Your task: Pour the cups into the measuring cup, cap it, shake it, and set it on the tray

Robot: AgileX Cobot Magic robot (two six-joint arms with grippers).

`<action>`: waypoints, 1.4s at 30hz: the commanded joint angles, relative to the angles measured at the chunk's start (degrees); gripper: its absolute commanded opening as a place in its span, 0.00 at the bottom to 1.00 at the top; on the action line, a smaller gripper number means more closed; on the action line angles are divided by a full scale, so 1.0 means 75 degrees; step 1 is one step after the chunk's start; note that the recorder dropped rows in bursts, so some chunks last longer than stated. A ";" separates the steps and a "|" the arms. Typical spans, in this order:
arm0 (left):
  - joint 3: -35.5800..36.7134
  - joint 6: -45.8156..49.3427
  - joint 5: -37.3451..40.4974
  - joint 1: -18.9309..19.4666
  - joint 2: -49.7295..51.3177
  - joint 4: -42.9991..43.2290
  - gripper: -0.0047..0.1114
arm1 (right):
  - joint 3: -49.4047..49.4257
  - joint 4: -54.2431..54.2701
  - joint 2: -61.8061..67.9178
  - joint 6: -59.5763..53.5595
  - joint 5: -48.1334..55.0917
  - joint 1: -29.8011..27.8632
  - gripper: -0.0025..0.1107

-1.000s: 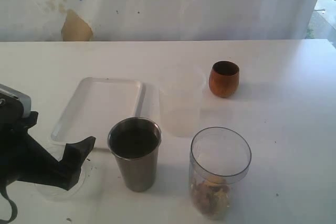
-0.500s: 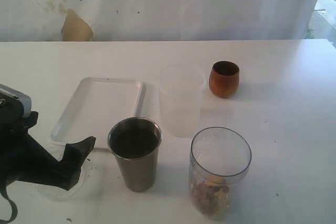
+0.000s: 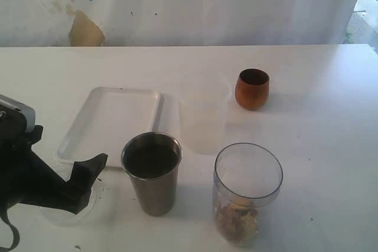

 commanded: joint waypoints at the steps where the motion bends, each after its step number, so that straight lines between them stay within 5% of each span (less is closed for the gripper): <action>1: -0.0035 -0.0044 0.0105 -0.0007 0.0019 0.0060 0.95 | 0.0008 -0.0032 -0.0040 -0.0084 0.0016 -0.0031 0.02; 16: -0.0035 -0.1238 -0.0209 -0.0007 0.0338 0.0060 0.95 | 0.0008 -0.0032 -0.0040 0.0054 0.0016 -0.0031 0.02; 20: -0.0065 -0.0579 -0.1103 -0.0007 0.0513 0.0060 0.95 | 0.0008 -0.0032 -0.0040 0.0054 0.0016 -0.0031 0.02; 26: -0.0065 -0.0422 -0.0116 -0.0007 0.0402 0.0060 0.95 | 0.0008 -0.0032 -0.0040 0.0054 0.0016 -0.0031 0.02; 33: -0.0065 0.0551 -0.2369 -0.0007 0.0396 0.0060 0.95 | 0.0008 -0.0032 -0.0040 0.0054 0.0016 -0.0031 0.02; 42: -0.0076 0.1335 -0.2158 -0.0007 0.0696 0.0060 0.95 | 0.0008 -0.0032 -0.0040 0.0054 0.0016 -0.0031 0.02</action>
